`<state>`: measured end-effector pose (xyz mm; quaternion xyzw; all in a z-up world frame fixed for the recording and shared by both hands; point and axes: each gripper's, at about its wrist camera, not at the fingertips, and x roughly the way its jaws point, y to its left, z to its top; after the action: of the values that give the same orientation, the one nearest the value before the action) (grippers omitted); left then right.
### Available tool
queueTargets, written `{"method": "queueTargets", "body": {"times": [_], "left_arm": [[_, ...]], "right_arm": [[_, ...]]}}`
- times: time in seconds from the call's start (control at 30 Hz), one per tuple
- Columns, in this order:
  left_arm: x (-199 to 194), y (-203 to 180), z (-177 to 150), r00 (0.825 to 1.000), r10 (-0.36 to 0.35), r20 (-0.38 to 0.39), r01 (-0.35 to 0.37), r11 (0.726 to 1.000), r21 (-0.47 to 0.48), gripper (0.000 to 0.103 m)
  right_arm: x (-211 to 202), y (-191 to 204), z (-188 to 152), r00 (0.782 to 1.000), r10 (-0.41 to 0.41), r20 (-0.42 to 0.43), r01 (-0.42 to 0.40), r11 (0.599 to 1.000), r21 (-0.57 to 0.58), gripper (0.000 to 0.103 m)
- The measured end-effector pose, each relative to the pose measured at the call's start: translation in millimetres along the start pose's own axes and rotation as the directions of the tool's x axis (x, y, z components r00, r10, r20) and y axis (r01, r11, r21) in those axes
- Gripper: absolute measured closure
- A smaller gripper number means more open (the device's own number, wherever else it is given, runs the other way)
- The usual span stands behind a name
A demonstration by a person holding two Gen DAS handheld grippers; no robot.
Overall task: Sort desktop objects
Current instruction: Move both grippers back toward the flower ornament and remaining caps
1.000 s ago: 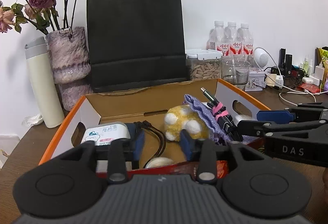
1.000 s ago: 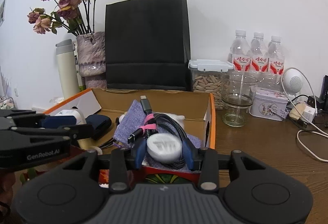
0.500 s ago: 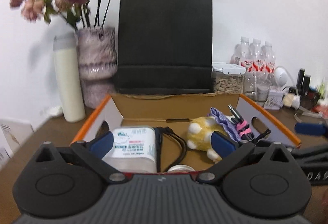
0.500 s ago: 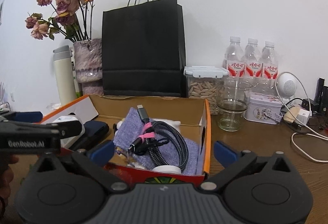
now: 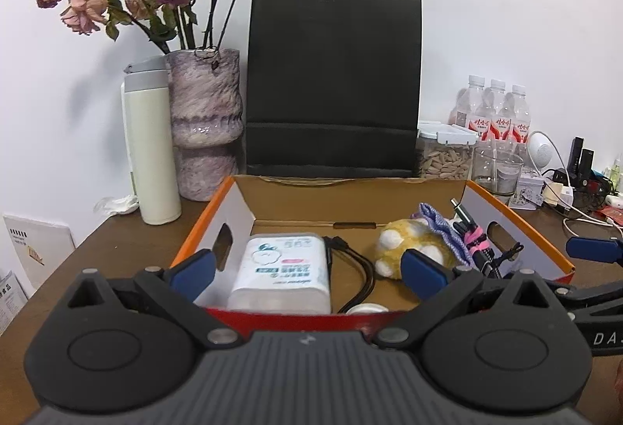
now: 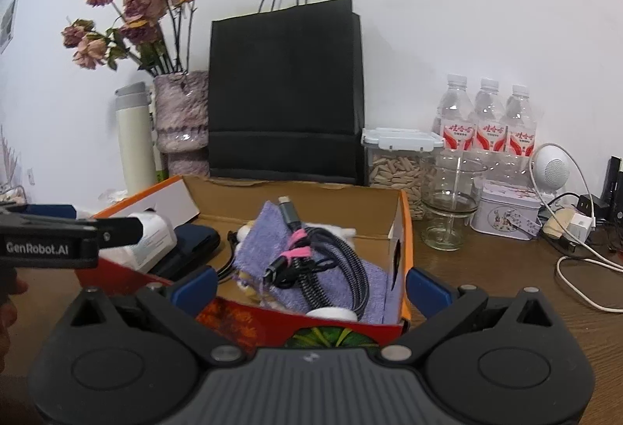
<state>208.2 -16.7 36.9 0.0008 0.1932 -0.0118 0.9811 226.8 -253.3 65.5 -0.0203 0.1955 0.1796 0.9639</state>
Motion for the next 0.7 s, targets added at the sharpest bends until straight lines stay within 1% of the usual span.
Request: {"method": "queueTargets", "body": {"times": [0.13,0.33,0.57,0.7], "left_arm": [[-10.5,8.1,-6.5,1.000,-0.006,-0.014,0.006,1.000,0.017,0.000],[-21.6,12.2,-23.2,0.997,-0.016,-0.069,0.020,0.998,0.068,0.000],[-27.8,11.7,-39.5,0.992,-0.042,-0.123,0.054,0.994,0.096,0.000],[-25.2,9.1,-45.9,0.987,-0.055,-0.150,0.071,0.992,0.102,0.000]], "right_arm": [[-7.7,5.7,-3.6,1.000,0.014,-0.022,-0.014,1.000,-0.019,0.000],[-17.4,17.9,-15.2,0.997,0.030,-0.073,-0.035,0.997,-0.072,0.000],[-23.1,33.7,-29.5,0.989,0.052,-0.141,-0.070,0.990,-0.125,0.000],[-18.2,41.2,-38.0,0.979,0.051,-0.195,-0.082,0.985,-0.151,0.000]]}}
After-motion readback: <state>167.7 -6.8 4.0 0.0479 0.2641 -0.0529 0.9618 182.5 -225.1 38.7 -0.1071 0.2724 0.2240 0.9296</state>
